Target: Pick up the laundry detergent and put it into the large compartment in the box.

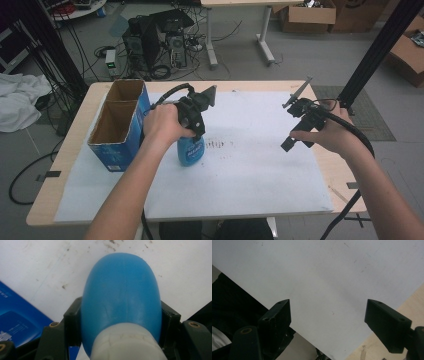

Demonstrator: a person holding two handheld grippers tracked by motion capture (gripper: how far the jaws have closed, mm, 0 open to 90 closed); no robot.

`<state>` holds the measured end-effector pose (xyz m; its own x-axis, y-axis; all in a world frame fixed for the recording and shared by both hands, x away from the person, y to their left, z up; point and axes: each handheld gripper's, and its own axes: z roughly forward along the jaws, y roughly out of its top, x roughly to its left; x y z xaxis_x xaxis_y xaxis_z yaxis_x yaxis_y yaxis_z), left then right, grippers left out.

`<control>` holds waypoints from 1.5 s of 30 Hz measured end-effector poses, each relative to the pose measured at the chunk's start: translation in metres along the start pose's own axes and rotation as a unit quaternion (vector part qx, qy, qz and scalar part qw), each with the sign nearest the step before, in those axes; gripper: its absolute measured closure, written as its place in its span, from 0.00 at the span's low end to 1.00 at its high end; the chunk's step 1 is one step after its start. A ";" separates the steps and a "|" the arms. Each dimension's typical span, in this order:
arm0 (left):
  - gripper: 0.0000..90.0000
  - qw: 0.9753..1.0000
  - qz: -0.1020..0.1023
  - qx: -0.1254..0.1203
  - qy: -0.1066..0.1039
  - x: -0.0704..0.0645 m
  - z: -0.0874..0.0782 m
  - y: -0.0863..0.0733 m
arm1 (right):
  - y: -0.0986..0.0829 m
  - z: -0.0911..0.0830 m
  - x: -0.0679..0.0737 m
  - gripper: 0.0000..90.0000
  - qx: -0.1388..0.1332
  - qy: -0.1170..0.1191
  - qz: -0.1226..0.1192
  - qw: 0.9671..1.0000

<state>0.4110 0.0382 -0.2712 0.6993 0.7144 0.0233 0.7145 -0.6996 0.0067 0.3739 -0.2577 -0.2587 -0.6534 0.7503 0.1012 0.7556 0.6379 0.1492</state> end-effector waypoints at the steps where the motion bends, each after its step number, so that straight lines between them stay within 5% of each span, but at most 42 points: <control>1: 0.42 1.000 -0.003 -0.001 0.000 0.002 -0.005 -0.001 | 0.000 -0.001 0.001 0.24 0.000 0.000 0.000 1.000; 11: 0.42 0.997 -0.071 -0.011 -0.011 0.019 -0.060 -0.018 | 0.002 -0.004 0.004 0.24 -0.007 0.002 -0.004 1.000; 18: 0.42 0.992 -0.127 -0.017 -0.019 0.033 -0.093 -0.033 | 0.003 -0.005 0.004 0.24 -0.008 0.004 -0.005 1.000; 20: 0.43 0.987 -0.159 -0.023 -0.019 0.042 -0.109 -0.043 | 0.003 -0.005 0.005 0.24 -0.008 0.004 -0.004 1.000; 27: 0.43 0.976 -0.217 -0.027 -0.016 0.063 -0.141 -0.062 | 0.002 -0.009 0.004 0.24 -0.008 0.002 -0.003 1.000; 38: 0.43 0.947 -0.316 -0.050 -0.014 0.104 -0.171 -0.105 | 0.000 -0.008 0.001 0.24 -0.006 0.001 -0.003 1.000; 45: 0.43 0.931 -0.362 -0.046 0.009 0.122 -0.177 -0.128 | 0.000 -0.009 0.000 0.24 -0.006 0.000 -0.001 1.000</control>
<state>0.4010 0.2125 -0.0922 0.0349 0.9994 -0.0030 0.9930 -0.0344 0.1127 0.3731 -0.2589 -0.2494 -0.6555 0.7485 0.1007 0.7532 0.6380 0.1604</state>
